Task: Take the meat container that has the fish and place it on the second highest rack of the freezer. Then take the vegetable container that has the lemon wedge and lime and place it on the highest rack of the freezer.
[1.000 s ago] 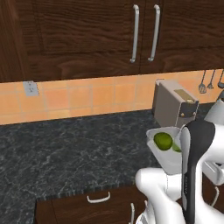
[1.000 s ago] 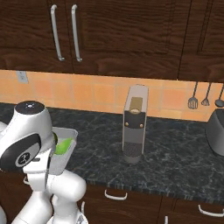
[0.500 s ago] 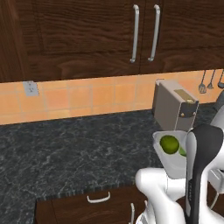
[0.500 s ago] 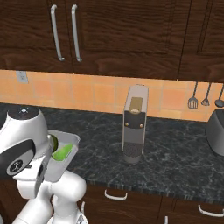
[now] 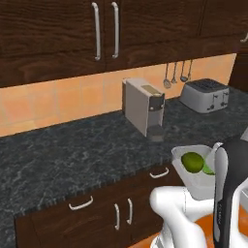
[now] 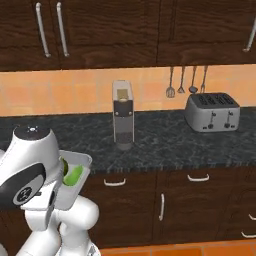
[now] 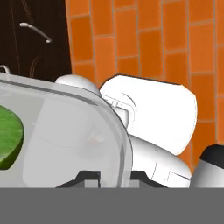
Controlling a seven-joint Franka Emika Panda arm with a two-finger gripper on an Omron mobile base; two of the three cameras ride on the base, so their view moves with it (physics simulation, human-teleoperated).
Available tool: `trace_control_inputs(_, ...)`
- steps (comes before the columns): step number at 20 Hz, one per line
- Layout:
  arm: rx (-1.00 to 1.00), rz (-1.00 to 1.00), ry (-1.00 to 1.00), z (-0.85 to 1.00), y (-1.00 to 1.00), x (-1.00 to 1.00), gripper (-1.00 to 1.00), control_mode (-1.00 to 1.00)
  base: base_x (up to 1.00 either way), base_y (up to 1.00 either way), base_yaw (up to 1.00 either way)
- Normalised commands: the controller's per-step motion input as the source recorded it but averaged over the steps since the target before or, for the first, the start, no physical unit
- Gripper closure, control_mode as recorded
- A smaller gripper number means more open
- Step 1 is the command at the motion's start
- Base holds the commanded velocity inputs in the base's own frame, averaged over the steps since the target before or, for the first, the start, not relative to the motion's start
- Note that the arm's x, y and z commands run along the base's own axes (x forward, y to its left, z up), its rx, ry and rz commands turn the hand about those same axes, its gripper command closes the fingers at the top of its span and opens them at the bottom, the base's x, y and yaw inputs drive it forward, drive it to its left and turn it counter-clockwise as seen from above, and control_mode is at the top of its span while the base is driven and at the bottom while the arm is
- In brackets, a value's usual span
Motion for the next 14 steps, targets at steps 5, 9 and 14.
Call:
trace_control_inputs(5,0.0,0.0,0.0,0.0,0.0,0.0,1.0,1.0,0.01,0.14,-0.82)
trace_control_inputs(9,0.0,0.0,0.0,0.0,0.0,0.0,1.0,1.0,0.03,0.14,-0.83)
trace_control_inputs(14,0.0,0.0,0.0,0.0,0.0,0.0,1.0,1.0,0.06,0.0,-0.8)
